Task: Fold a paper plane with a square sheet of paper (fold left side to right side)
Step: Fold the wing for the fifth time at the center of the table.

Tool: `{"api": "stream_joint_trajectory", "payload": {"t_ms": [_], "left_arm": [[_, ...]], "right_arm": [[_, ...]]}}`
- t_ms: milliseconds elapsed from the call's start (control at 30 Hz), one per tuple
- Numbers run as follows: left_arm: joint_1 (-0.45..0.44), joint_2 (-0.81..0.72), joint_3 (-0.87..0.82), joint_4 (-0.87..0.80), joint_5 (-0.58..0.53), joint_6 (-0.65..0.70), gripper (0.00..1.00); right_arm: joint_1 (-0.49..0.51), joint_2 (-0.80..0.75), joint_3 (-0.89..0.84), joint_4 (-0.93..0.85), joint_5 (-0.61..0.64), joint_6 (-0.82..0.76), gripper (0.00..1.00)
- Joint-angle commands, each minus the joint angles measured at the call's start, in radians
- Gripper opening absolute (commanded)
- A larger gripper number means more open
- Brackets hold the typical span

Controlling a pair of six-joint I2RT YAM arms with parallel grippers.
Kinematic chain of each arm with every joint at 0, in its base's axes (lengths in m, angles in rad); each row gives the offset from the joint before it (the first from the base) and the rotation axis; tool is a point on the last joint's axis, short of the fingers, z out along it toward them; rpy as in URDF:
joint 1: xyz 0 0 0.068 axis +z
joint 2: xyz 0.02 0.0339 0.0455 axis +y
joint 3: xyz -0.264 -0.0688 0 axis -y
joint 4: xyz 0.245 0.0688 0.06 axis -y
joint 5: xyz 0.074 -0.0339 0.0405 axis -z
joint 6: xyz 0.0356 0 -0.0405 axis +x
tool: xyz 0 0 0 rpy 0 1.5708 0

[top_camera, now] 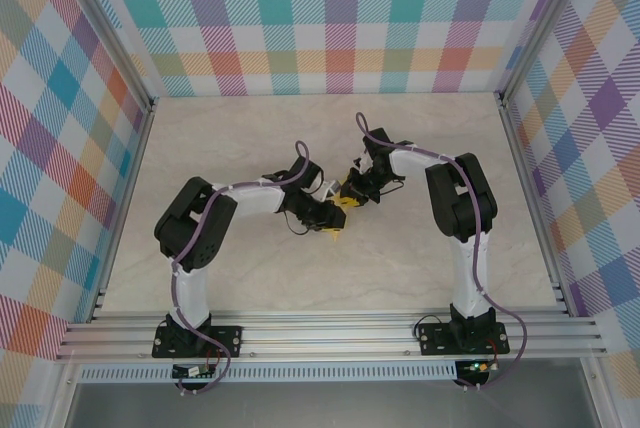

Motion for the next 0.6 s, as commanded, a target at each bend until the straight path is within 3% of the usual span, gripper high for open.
{"api": "stream_joint_trajectory", "payload": {"t_ms": [0,200,367,567], "left_arm": [[-0.007,0.023,0.017,-0.024,-0.041,0.004,0.26],[-0.007,0.047,-0.029,-0.057,-0.102,0.026,0.23],[-0.007,0.054,-0.038,-0.076,-0.142,0.027,0.19],[-0.007,0.059,-0.031,-0.100,-0.143,0.028,0.15]], "right_arm": [[-0.002,0.038,-0.003,0.010,0.041,0.000,0.12],[-0.009,-0.026,0.040,0.014,0.049,-0.018,0.11],[-0.025,-0.092,0.052,-0.023,0.078,-0.046,0.05],[-0.025,-0.179,-0.048,-0.001,0.052,-0.061,0.00]]}}
